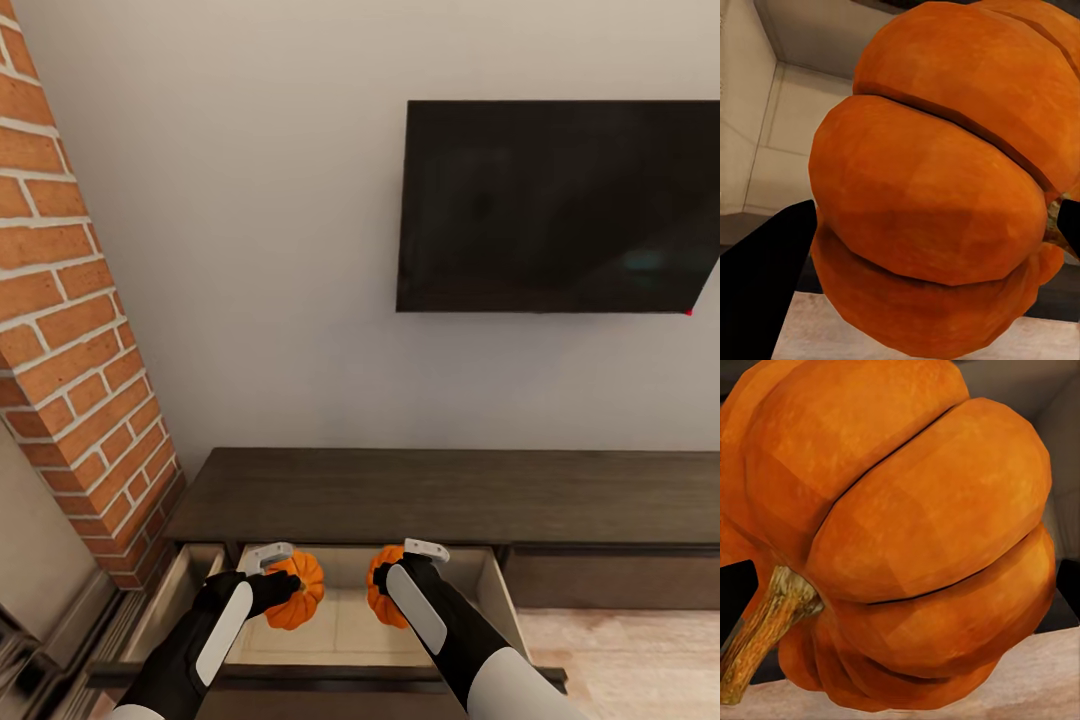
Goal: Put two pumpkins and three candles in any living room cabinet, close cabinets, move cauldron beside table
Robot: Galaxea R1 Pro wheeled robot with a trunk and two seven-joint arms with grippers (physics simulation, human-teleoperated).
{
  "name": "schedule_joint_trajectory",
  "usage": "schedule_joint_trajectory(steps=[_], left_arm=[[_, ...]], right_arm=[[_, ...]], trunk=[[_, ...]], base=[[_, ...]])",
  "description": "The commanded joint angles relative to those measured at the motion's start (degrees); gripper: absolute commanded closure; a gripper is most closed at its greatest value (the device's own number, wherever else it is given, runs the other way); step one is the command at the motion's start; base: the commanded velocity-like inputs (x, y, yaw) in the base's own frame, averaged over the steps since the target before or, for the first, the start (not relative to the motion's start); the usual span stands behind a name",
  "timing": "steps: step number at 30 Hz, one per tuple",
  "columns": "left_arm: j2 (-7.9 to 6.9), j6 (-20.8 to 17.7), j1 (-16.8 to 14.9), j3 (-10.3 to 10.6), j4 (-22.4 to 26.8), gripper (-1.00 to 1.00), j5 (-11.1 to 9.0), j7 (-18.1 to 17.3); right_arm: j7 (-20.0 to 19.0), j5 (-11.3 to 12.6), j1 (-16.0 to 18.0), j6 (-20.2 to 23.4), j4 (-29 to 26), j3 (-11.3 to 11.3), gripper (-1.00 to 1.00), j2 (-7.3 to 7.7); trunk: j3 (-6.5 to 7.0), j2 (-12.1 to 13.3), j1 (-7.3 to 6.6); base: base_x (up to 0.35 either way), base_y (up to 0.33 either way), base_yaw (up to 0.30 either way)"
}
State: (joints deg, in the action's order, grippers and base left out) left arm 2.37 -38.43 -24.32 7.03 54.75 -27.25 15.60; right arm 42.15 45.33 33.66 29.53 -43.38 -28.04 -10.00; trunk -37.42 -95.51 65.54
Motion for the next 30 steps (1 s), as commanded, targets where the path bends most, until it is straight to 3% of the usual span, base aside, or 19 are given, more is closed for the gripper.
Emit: schedule_joint_trajectory(steps=[1, 10, 30], left_arm=[[0.00, 0.02, -0.01, 0.00, 0.00, 1.00, -0.10, -0.04], [0.00, 0.08, -0.02, 0.00, 0.00, 1.00, -0.10, -0.04], [0.00, 0.09, -0.02, 0.00, 0.00, 1.00, -0.08, 0.05]], right_arm=[[-0.05, 0.02, 0.01, -0.08, 0.05, 0.00, 1.00, 0.00], [-0.05, 0.02, 0.01, -0.08, 0.05, 0.00, 1.00, 0.00], [-0.05, 0.02, 0.01, -0.14, 0.05, 0.07, 1.00, 0.00]], trunk=[[0.00, 0.00, 0.00], [0.00, 0.00, 0.00], [-3.59, -8.02, 4.39]], base=[[0.061, 0.026, 0.000], [0.012, 0.005, 0.000], [0.000, 0.000, 0.000]])
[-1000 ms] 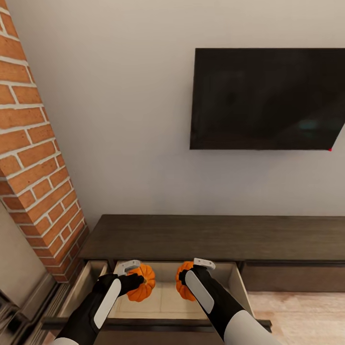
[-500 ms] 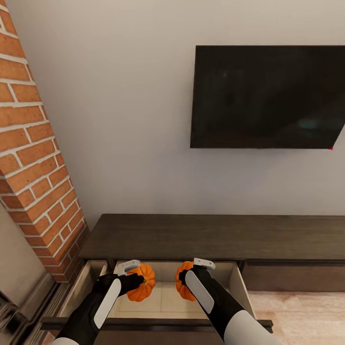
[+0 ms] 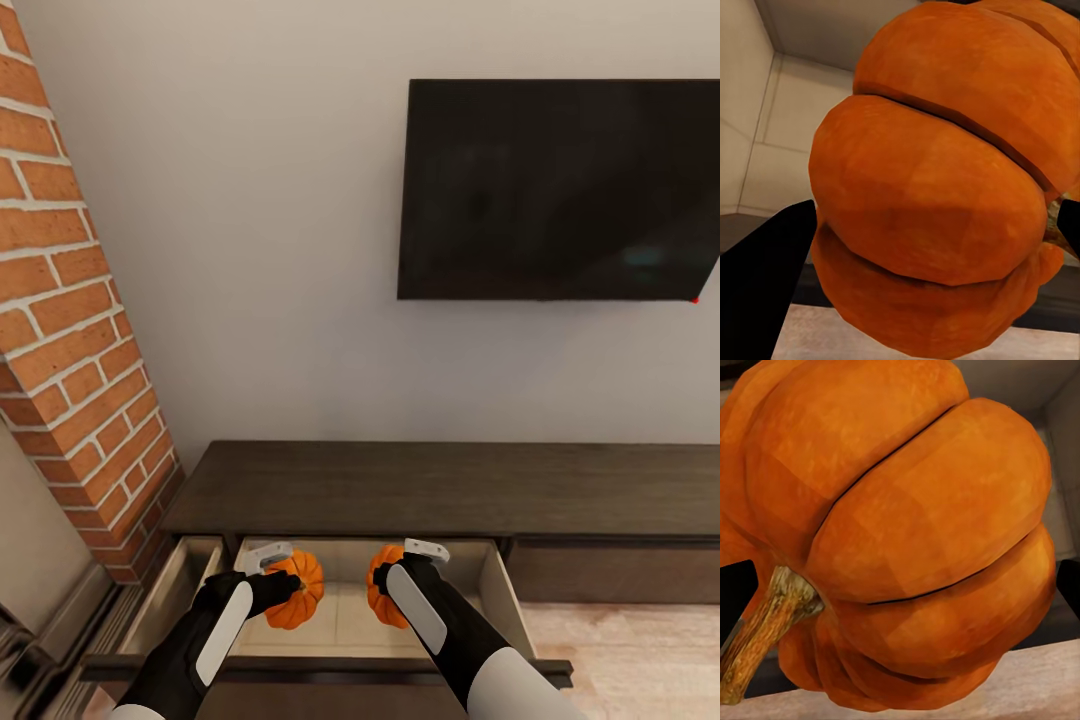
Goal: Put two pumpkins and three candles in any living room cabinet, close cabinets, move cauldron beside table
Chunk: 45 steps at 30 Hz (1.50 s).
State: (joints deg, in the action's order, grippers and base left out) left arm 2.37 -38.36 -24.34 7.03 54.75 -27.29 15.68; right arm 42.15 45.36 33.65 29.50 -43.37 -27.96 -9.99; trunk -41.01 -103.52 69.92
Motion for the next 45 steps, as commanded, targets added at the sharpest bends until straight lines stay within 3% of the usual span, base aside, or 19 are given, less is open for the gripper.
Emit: schedule_joint_trajectory(steps=[1, 26, 45], left_arm=[[0.00, 0.03, -0.01, 0.00, 0.01, 1.00, -0.04, -0.03], [0.00, 0.04, 0.01, 0.00, 0.01, 1.00, -0.05, -0.10], [0.00, 0.04, 0.00, -0.02, 0.03, 1.00, -0.11, -0.13]], right_arm=[[-0.05, -0.01, 0.01, -0.12, 0.04, 0.00, 1.00, 0.00], [-0.14, 0.08, 0.01, -0.18, 0.04, 0.02, 1.00, 0.00], [-0.14, 0.07, 0.01, -0.23, 0.04, 0.02, 1.00, 0.00]], trunk=[[-0.18, -0.42, 0.23], [-4.60, -10.44, 5.72], [-4.59, -10.44, 5.72]], base=[[0.000, 0.000, 0.000], [0.000, 0.000, -0.026], [0.043, 0.000, -0.002]])
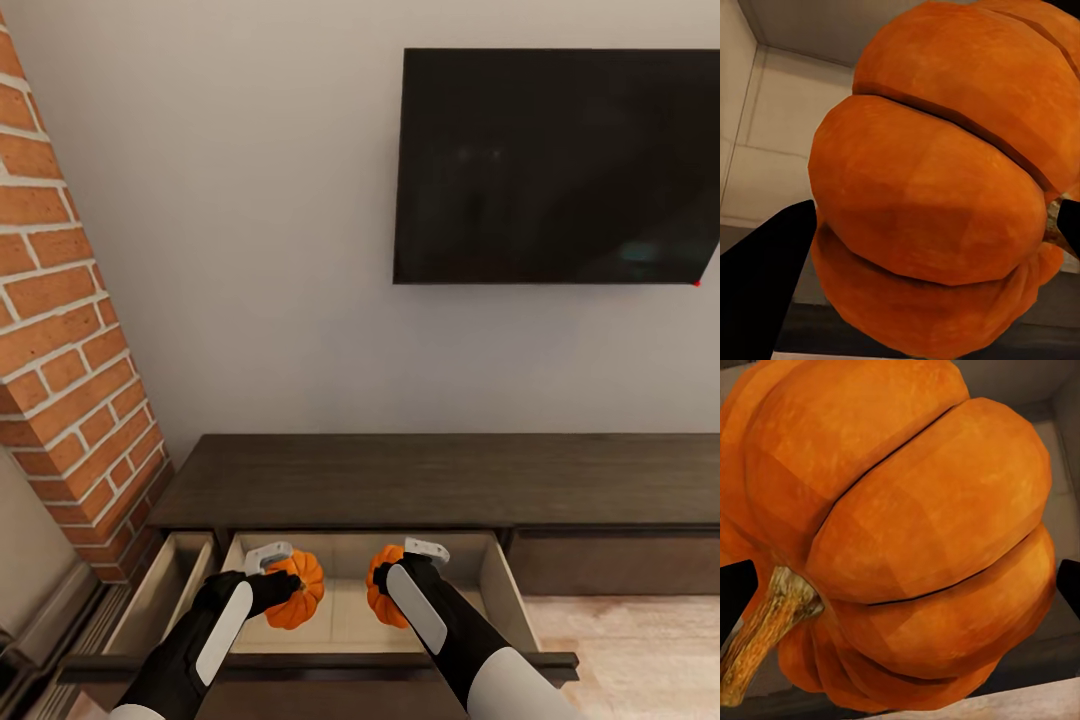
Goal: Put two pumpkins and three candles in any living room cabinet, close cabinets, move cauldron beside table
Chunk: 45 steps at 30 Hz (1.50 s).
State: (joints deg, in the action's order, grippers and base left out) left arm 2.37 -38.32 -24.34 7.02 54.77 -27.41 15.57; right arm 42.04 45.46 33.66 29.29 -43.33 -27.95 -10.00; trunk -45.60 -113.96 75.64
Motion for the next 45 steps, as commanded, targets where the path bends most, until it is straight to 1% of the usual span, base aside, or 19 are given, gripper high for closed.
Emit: schedule_joint_trajectory(steps=[1, 11, 38, 45], left_arm=[[0.00, 0.00, 0.00, -0.01, -0.01, 1.00, 0.03, -0.02], [0.00, 0.00, 0.00, 0.00, 0.06, 1.00, -0.02, -0.09], [0.00, 0.00, -0.01, 0.01, 0.07, 1.00, 0.05, -0.10], [0.00, 0.07, -0.01, 0.01, 0.07, 1.00, -0.01, -0.10]], right_arm=[[-0.05, -0.03, 0.00, -0.02, 0.00, 0.00, 1.00, 0.00], [-0.03, -0.08, 0.00, -0.02, 0.00, 0.00, 1.00, 0.00], [-0.12, -0.11, 0.00, -0.11, 0.00, -0.07, 1.00, 0.00], [-0.12, -0.11, 0.00, -0.11, 0.00, -0.09, 1.00, 0.00]], trunk=[[0.00, 0.00, 0.00], [0.00, 0.00, 0.00], [-4.85, -10.83, 5.93], [-4.85, -10.83, 5.93]], base=[[0.143, 0.000, 0.000], [0.042, 0.000, 0.000], [0.000, 0.000, 0.000], [0.000, 0.000, 0.000]])
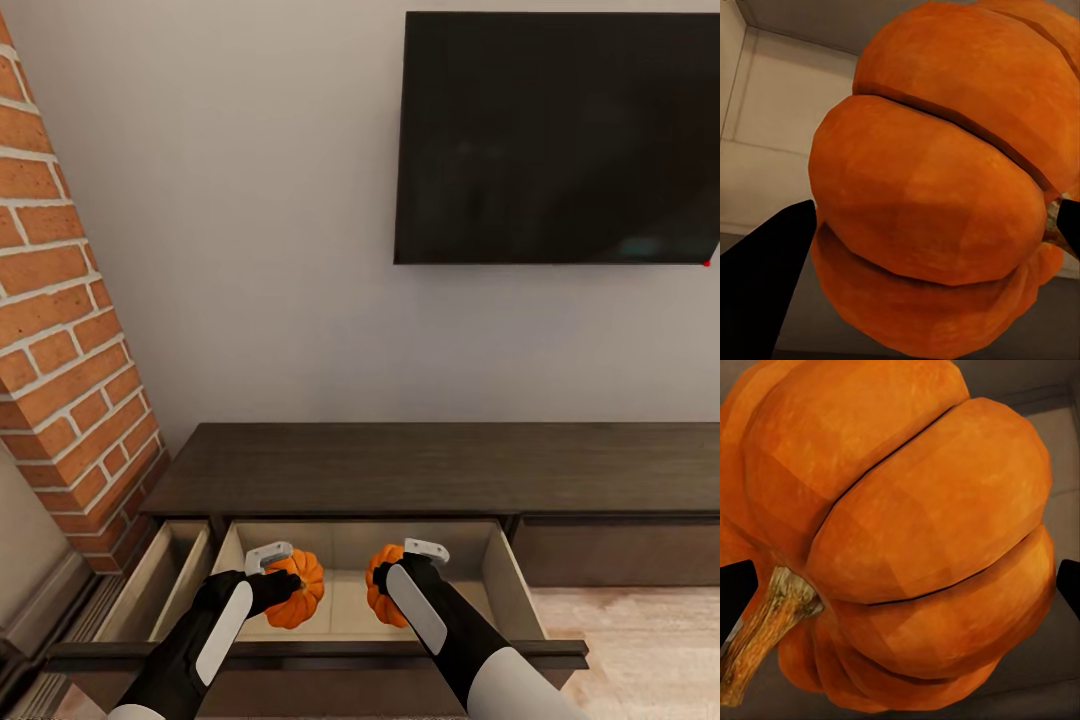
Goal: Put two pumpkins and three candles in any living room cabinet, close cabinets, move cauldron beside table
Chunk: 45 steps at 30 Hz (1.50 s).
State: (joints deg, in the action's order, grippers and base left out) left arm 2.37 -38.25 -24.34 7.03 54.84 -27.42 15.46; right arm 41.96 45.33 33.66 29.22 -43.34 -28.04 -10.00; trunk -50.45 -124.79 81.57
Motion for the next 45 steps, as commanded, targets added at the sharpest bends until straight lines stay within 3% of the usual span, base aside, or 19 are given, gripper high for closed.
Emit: schedule_joint_trajectory(steps=[1, 13, 17, 45], left_arm=[[0.00, 0.01, 0.00, 0.00, 0.00, 1.00, 0.00, 0.01], [0.00, 0.02, 0.01, -0.08, 0.00, 1.00, 0.01, 0.01], [0.00, 1.66, 0.00, -0.03, 0.00, 1.00, 0.00, -0.06], [0.04, 2.37, 0.02, 0.00, 0.00, 1.00, 0.09, 0.13]], right_arm=[[-0.04, 0.02, 0.00, -0.04, 0.01, 0.00, 1.00, 0.00], [-0.04, 0.02, 0.00, 0.01, 0.01, 0.00, 1.00, 0.00], [-0.04, 0.02, 0.00, 0.04, 0.01, 0.00, 1.00, 0.00], [-0.04, 0.02, 0.00, -0.01, 0.01, -0.07, 1.00, 0.00]], trunk=[[0.00, 0.00, 0.00], [0.00, 0.00, 0.00], [0.00, 0.00, 0.00], [-5.03, -11.23, 6.15]], base=[[0.000, 0.000, 0.000], [0.134, 0.000, 0.000], [0.017, 0.000, 0.000], [0.000, 0.000, 0.000]])
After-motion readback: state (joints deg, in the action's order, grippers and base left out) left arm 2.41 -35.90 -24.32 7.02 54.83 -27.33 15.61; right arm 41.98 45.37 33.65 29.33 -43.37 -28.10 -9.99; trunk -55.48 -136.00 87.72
